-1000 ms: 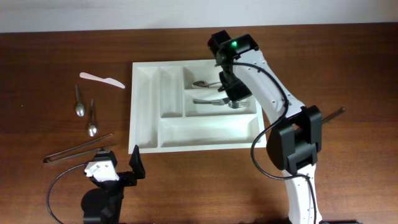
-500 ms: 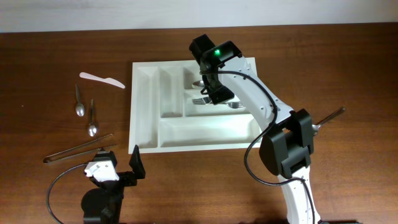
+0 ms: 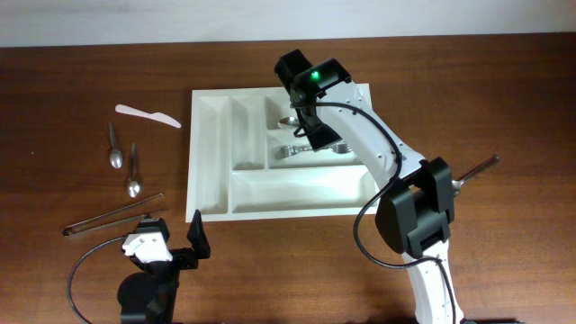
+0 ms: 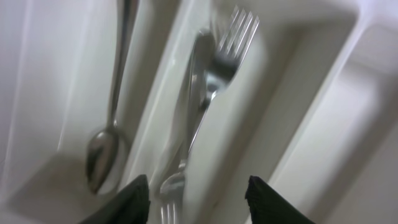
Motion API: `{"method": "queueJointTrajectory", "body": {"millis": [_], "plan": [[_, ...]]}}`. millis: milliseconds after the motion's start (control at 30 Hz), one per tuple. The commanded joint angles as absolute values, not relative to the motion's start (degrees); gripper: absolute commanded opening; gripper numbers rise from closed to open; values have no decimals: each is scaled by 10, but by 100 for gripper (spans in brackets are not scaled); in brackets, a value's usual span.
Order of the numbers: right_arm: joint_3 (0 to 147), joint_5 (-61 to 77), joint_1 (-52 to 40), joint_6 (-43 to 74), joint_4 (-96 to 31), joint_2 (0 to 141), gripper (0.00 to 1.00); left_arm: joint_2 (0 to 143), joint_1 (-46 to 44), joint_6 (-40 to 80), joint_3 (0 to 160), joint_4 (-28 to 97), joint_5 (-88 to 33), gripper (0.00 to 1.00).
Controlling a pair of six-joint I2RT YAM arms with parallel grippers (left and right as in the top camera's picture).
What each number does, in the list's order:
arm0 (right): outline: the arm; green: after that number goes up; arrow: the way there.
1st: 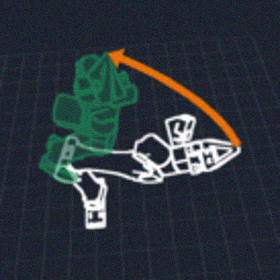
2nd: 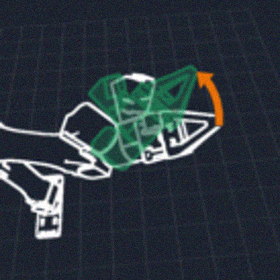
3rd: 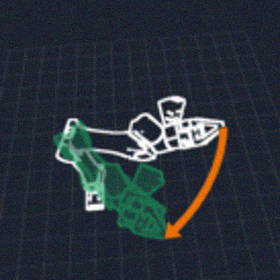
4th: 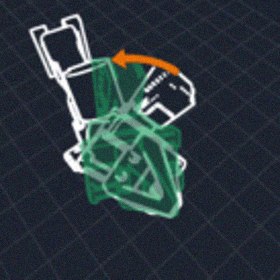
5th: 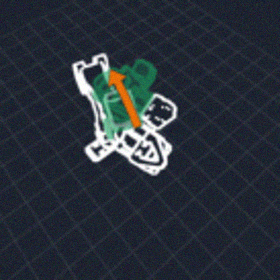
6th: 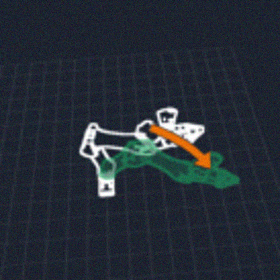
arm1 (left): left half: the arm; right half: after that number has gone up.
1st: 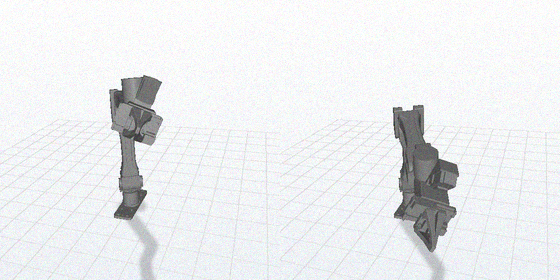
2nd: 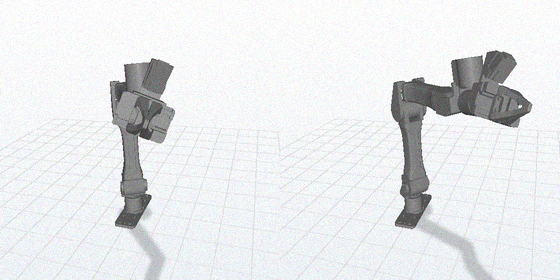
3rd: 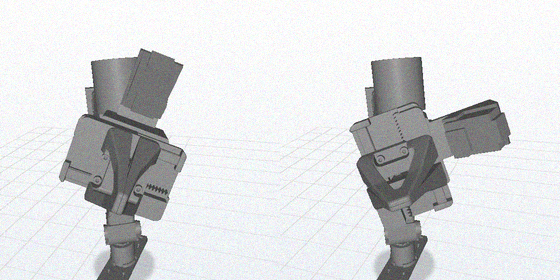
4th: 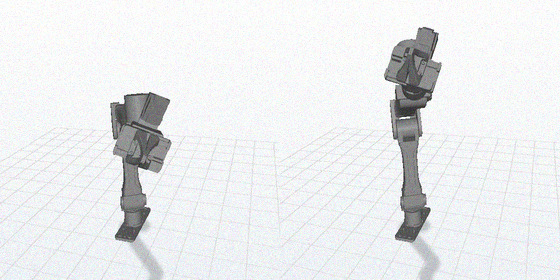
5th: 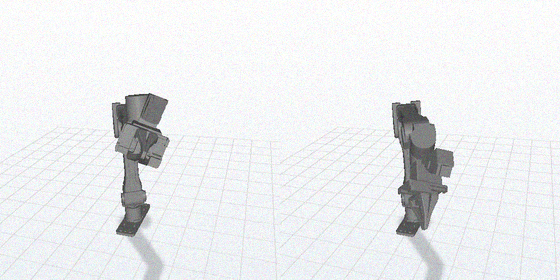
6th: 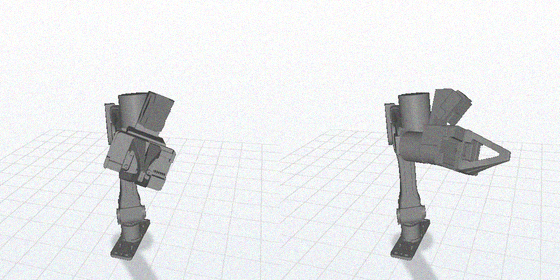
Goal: Pack container
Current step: 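Carry the second fork into the middle right compartment and release, then move the right gripper over the large spoon right of the tray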
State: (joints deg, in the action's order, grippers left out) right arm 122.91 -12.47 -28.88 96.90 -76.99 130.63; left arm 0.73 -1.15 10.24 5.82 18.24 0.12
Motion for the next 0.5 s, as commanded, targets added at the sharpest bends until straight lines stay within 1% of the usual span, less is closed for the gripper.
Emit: {"method": "queueJointTrajectory", "body": {"millis": [0, 100, 233, 467], "plan": [[1233, -214, -267, 882, -797, 1279, 57, 3, -10, 97, 57, 183, -7, 99], [1234, -262, -234, 877, -867, 1268, 59, 3, -10, 97, 57, 183, -7, 99], [1234, -246, -174, 877, -928, 1260, 62, 3, -10, 97, 57, 183, -7, 99], [1234, -185, -90, 877, -935, 1260, 65, 3, -10, 97, 57, 183, -7, 99]]}}
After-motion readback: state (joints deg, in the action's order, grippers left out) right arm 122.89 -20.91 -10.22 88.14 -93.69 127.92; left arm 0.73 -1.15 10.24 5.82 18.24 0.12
